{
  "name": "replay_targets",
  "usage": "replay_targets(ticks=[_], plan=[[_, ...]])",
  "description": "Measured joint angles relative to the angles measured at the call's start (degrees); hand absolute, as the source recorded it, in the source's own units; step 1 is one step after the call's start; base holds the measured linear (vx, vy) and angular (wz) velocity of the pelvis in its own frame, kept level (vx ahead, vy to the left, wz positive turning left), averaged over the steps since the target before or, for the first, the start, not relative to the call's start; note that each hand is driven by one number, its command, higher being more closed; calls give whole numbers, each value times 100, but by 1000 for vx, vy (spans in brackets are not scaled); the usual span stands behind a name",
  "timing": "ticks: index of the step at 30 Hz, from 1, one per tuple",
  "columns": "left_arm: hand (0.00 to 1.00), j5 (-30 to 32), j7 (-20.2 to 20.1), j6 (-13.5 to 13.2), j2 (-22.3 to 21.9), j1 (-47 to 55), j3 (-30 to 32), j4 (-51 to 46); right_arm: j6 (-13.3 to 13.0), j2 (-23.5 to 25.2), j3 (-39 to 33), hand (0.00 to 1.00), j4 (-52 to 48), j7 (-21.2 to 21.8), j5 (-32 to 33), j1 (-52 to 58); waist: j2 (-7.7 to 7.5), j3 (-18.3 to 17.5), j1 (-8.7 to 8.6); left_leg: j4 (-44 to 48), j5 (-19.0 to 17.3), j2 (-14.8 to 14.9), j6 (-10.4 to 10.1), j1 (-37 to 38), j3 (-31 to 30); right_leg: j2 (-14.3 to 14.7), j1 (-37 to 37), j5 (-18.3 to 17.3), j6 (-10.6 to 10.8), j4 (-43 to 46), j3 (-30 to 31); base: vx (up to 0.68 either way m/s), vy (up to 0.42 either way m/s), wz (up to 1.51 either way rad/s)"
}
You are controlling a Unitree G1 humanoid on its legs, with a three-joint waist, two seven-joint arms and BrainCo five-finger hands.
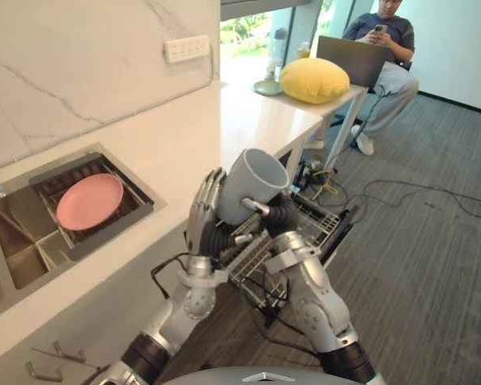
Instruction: Walk over to the sink, pick up the cup, carry it to the dishwasher, place the cup inside the dishwasher, then close the dishwasher door
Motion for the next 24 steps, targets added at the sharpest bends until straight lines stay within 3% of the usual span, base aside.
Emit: replay_targets(ticks=[12,15,16,20,24], plan=[[0,-487,-30,-24,-160,5,464,-11,-191,2,-224,100,12,-121,123,71,30,47,6,-1,0,-1,0,8,-12,0,14,-2,2,7,-13,0,0,0],[0,-1231,-666,-285,-162,138,604,-53,-245,5,-500,100,74,-233,228,192,25,65,4,-1,3,-3,4,14,-12,0,17,-2,2,11,-10,0,0,0],[0,-1511,-1066,-338,-164,194,606,-56,-252,3,-649,100,109,-239,227,214,20,87,4,0,3,-2,4,23,-9,0,20,-4,1,15,-5,0,0,0],[0,-2474,-2580,-359,-156,561,334,-44,-257,-12,-1223,100,474,-358,214,231,21,181,6,-1,1,-3,3,40,-1,-9,7,-33,11,50,7,0,0,0],[0,-3048,-3588,-285,-111,861,-40,271,-228,-192,-1617,100,974,-432,151,236,44,217,17,-1,4,0,-4,-59,-9,-52,-117,-55,14,126,16,0,0,0]])
